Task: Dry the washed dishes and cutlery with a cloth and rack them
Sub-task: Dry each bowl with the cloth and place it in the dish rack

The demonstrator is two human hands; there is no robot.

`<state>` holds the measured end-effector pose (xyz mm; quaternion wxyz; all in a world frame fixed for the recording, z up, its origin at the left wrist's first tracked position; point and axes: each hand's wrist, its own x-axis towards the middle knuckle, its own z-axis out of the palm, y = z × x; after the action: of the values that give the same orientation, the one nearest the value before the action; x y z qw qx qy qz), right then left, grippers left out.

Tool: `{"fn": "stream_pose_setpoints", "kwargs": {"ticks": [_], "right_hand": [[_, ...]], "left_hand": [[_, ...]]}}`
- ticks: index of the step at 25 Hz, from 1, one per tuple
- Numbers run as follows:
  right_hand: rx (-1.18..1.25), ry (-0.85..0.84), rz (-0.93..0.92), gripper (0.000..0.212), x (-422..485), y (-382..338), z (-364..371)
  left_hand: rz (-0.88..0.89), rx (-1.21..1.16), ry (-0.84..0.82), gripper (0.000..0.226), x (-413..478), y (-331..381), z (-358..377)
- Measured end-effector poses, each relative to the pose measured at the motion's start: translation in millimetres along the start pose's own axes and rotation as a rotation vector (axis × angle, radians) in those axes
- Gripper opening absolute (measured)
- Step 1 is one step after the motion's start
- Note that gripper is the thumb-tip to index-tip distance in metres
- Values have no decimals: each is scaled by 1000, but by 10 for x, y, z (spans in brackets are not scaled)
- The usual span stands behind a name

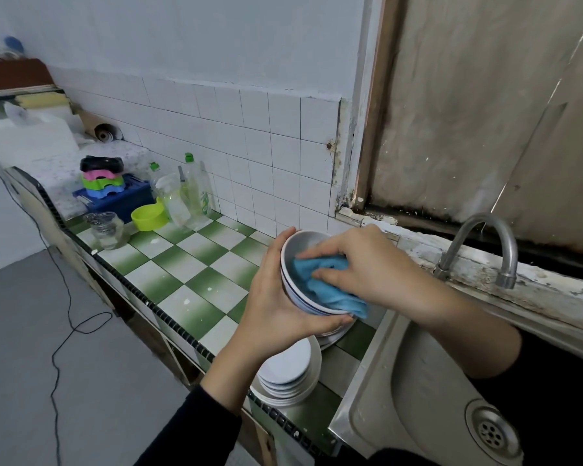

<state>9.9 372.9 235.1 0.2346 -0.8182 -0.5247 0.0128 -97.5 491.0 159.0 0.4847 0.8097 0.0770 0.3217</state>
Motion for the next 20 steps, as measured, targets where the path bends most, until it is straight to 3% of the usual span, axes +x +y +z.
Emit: {"fn": "stream_pose_setpoints", "kwargs": {"ticks": [1, 3, 5, 7, 9, 11, 12, 14, 17, 20], "right_hand": [[110, 58, -5, 34, 1, -12, 53], [261, -40, -92, 32, -20, -27, 62], [213, -259, -207, 31, -29, 12, -66], [-2, -373, -235, 33, 24, 49, -179], [-155, -253, -176, 34, 66, 56, -151], [-45, -45, -172, 33, 80, 10, -7], [113, -35, -196, 33, 65, -8, 50], [339, -204, -241, 31, 7, -28, 16], [113, -409, -325, 37, 38, 55, -168], [-55, -224, -245, 39, 87, 89, -115]], "left_hand": [[5, -1, -8, 121, 4, -1, 0], [13, -21, -16, 120, 9, -12, -39], [18, -47, 3, 115, -4, -16, -90], [22, -65, 10, 110, -32, 15, -93], [8, -97, 6, 109, -47, 40, -42], [7, -125, -4, 110, -43, 33, -15], [14, -132, -9, 110, -42, 16, -32], [20, -135, -11, 110, -51, -12, -106], [27, -105, 7, 113, -79, -3, -168], [16, -93, -22, 112, -81, 24, -83]]}}
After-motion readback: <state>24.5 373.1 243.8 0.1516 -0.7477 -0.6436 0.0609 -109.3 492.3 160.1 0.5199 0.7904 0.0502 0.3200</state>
